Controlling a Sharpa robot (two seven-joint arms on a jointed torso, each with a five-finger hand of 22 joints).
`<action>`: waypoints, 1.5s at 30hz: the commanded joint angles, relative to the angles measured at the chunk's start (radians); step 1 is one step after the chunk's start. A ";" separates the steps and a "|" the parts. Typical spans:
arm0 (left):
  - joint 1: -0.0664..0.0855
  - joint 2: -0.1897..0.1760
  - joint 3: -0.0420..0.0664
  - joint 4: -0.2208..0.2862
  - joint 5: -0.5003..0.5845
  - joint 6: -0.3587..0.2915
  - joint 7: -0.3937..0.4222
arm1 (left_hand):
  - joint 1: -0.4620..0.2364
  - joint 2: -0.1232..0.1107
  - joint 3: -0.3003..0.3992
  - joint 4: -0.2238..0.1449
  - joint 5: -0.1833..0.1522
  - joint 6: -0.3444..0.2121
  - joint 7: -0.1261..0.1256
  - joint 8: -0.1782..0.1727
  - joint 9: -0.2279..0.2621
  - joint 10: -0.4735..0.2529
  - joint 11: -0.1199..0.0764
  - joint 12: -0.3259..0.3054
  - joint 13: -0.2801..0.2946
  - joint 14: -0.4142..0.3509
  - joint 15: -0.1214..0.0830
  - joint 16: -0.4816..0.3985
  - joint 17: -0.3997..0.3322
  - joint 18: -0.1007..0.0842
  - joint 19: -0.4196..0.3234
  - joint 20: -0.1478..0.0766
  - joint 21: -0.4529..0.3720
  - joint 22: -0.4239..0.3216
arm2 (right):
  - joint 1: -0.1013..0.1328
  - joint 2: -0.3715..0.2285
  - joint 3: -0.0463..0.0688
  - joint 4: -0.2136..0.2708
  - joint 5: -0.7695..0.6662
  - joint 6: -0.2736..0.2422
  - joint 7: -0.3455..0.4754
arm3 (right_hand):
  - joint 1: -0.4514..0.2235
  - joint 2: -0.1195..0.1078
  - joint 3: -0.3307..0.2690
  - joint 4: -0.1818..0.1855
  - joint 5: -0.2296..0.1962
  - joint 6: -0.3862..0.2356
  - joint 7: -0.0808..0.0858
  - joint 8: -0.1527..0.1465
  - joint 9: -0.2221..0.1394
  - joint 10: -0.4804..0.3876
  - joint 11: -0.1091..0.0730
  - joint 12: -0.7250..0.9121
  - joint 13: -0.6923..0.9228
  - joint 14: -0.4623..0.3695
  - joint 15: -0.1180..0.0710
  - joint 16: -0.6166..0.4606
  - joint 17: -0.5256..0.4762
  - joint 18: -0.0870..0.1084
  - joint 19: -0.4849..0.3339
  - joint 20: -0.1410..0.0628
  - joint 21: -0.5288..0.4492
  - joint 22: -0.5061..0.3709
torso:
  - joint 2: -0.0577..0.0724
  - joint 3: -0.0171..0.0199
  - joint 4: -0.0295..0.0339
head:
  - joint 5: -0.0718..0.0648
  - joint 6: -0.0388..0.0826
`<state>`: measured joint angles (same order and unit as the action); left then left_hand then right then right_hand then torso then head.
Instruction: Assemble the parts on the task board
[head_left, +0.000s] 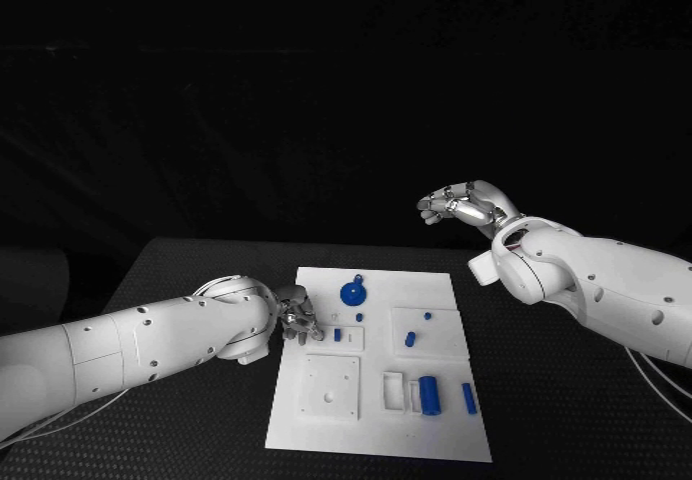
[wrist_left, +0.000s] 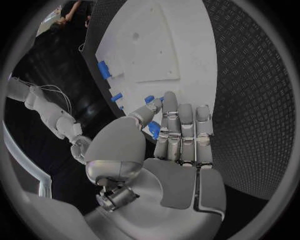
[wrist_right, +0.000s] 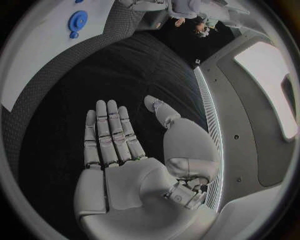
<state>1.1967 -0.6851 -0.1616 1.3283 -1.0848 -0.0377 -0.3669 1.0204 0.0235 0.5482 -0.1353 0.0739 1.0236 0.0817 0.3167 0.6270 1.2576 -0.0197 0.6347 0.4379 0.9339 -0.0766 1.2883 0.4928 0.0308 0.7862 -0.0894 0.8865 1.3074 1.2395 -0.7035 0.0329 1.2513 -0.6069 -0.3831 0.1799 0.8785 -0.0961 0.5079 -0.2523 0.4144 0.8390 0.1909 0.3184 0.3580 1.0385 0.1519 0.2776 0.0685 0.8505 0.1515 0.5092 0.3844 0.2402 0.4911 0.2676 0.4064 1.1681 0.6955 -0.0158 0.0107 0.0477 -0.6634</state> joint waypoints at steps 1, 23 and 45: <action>-0.003 0.007 -0.002 -0.011 -0.004 -0.026 -0.005 | 0.000 0.016 0.003 -0.004 0.005 0.002 0.006 -0.006 -0.001 -0.005 0.002 -0.004 -0.001 0.000 0.005 -0.004 -0.001 -0.010 -0.005 -0.078 -0.004 0.017 | -0.001 0.001 0.000 0.001 -0.001 0.005 0.006 | 0.002 -0.006 0.003 0.003 0.004 -0.003 0.006 0.004 -0.001 0.007 -0.003 -0.004 0.000 0.001 0.004 -0.002 -0.002 0.008 -0.007 0.002 -0.004 0.002 | 0.000 0.0000 -0.0001 | 0.000 -0.001; -0.004 0.007 -0.001 -0.034 -0.042 -0.036 -0.039 | 0.042 0.009 0.152 0.001 -0.023 -0.038 0.020 -0.034 -0.001 -0.005 0.010 -0.005 0.000 0.003 0.006 -0.001 -0.002 -0.010 0.007 -0.077 -0.007 0.014 | -0.001 -0.001 0.000 0.001 -0.001 0.006 0.007 | 0.003 -0.006 0.003 0.003 0.004 -0.003 0.006 0.004 -0.002 0.008 -0.003 -0.005 0.000 0.000 0.004 -0.001 -0.002 0.008 -0.007 0.002 -0.004 0.003 | 0.000 -0.0012 -0.0001 | 0.001 -0.005; -0.009 -0.006 0.003 -0.022 -0.004 -0.057 -0.032 | 0.042 -0.004 0.195 0.025 -0.025 -0.040 0.019 -0.029 0.010 -0.005 0.012 -0.003 0.003 0.004 0.005 0.001 -0.002 -0.009 0.008 -0.077 0.001 0.020 | -0.003 -0.003 0.000 0.002 -0.001 0.008 0.007 | 0.004 -0.005 0.004 0.003 0.004 -0.003 0.006 0.005 -0.002 0.008 -0.004 -0.006 0.000 0.000 0.004 -0.001 -0.003 0.008 -0.007 0.003 -0.005 0.003 | 0.000 0.0002 0.0000 | -0.001 -0.009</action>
<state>1.1907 -0.6908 -0.1569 1.3248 -1.0744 -0.0433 -0.3600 1.0478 0.0053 0.7223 -0.1254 0.0434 0.9874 0.0997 0.2900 0.6370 1.2503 -0.0123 0.6342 0.4400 0.9341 -0.0762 1.2884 0.4913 0.0308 0.7884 -0.0873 0.8819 1.3078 1.2375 -0.7067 0.0328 1.2518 -0.6067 -0.3830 0.1798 0.8785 -0.0961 0.5079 -0.2523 0.4144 0.8390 0.1909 0.3184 0.3573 1.0420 0.1483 0.2776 0.0685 0.8504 0.1516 0.5092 0.3827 0.2403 0.4911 0.2676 0.4064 1.1703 0.6955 -0.0160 0.0109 0.0453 -0.6726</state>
